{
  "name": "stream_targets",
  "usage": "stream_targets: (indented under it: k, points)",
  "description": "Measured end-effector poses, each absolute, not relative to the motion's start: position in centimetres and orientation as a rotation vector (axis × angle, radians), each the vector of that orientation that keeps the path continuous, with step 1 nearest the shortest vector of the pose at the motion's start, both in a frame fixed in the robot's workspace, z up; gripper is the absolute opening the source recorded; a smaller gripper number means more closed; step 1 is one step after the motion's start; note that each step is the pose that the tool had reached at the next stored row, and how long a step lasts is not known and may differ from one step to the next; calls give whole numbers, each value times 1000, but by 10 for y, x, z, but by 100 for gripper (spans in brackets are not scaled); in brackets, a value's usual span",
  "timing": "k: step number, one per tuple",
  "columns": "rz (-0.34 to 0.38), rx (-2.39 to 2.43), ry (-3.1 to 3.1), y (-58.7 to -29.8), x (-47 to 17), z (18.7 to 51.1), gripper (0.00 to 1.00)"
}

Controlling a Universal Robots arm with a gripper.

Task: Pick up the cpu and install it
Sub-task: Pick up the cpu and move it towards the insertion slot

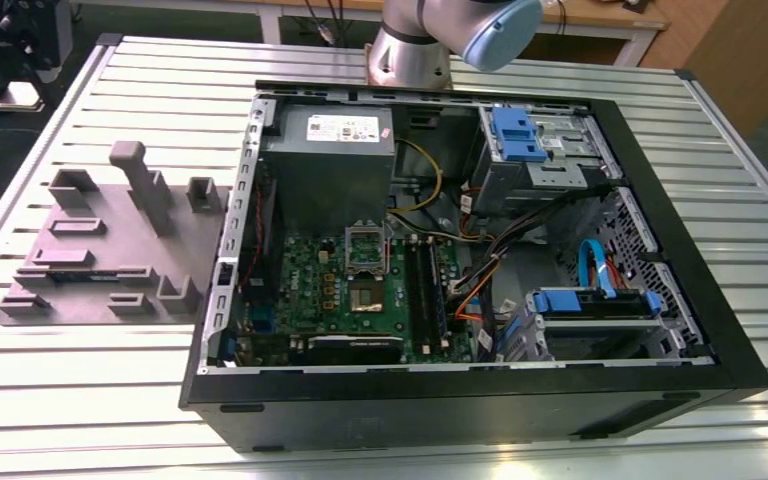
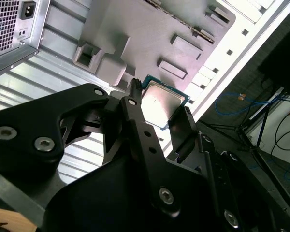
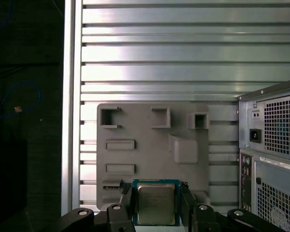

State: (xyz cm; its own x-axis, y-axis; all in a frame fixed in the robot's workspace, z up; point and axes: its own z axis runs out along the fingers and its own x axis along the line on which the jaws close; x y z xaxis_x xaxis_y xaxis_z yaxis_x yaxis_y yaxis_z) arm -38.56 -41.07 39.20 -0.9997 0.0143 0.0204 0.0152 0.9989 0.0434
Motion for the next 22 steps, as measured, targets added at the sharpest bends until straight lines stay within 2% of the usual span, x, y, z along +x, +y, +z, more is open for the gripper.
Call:
stream_targets:
  k: [22]
  points:
    - [-68,-23,-3121,-411,-382,400,47]
